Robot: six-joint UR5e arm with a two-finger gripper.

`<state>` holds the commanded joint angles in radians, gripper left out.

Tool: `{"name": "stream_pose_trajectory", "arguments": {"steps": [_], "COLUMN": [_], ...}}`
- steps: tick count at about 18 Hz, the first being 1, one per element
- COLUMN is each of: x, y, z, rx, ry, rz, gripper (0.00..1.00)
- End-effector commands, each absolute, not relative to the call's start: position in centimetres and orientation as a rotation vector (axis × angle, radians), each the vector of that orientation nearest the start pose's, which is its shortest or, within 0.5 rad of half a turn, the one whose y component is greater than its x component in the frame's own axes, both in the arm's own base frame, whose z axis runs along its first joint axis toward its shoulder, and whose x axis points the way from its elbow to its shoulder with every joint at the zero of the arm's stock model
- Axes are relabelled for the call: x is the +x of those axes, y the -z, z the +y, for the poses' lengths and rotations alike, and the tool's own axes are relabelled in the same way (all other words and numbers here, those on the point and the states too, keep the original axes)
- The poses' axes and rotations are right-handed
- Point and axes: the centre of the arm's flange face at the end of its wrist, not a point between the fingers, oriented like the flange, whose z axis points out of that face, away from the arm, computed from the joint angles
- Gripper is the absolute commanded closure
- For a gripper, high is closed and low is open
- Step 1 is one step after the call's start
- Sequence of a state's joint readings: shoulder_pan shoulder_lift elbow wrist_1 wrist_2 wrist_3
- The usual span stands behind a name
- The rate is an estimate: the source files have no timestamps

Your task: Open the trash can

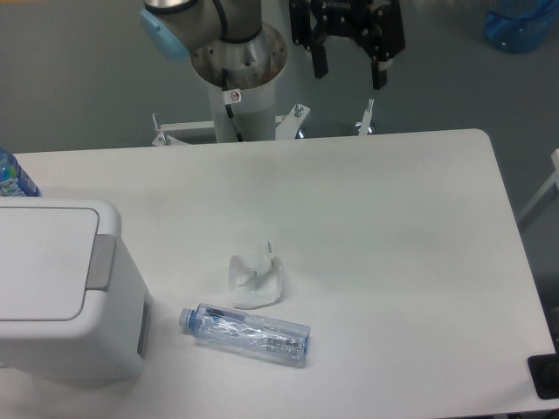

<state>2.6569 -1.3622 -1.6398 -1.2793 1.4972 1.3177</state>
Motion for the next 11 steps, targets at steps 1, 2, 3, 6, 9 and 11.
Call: {"name": "stream_pose_trajectory", "arguments": {"steps": [1,2,3,6,9,11], "x": [-31.7,-31.7,-31.8,-32.0,-32.9,-33.0], "y": [-58.5,-58.5,-58.7,-58.9,-59.3,-59.6], "z": [32.6,32.7,32.8,33.2,33.7,34.7], "rx": [-2.843,-2.842,-2.839,-2.836,-2.833,-2.823], "ry": [-0.55,-0.551,-0.555,-0.557,-0.554,-0.537], "rz": [0.35,0.35,0.352,0.354,0.313,0.225], "gripper": [0.0,0.0,0.0,0.0,0.0,0.0]}}
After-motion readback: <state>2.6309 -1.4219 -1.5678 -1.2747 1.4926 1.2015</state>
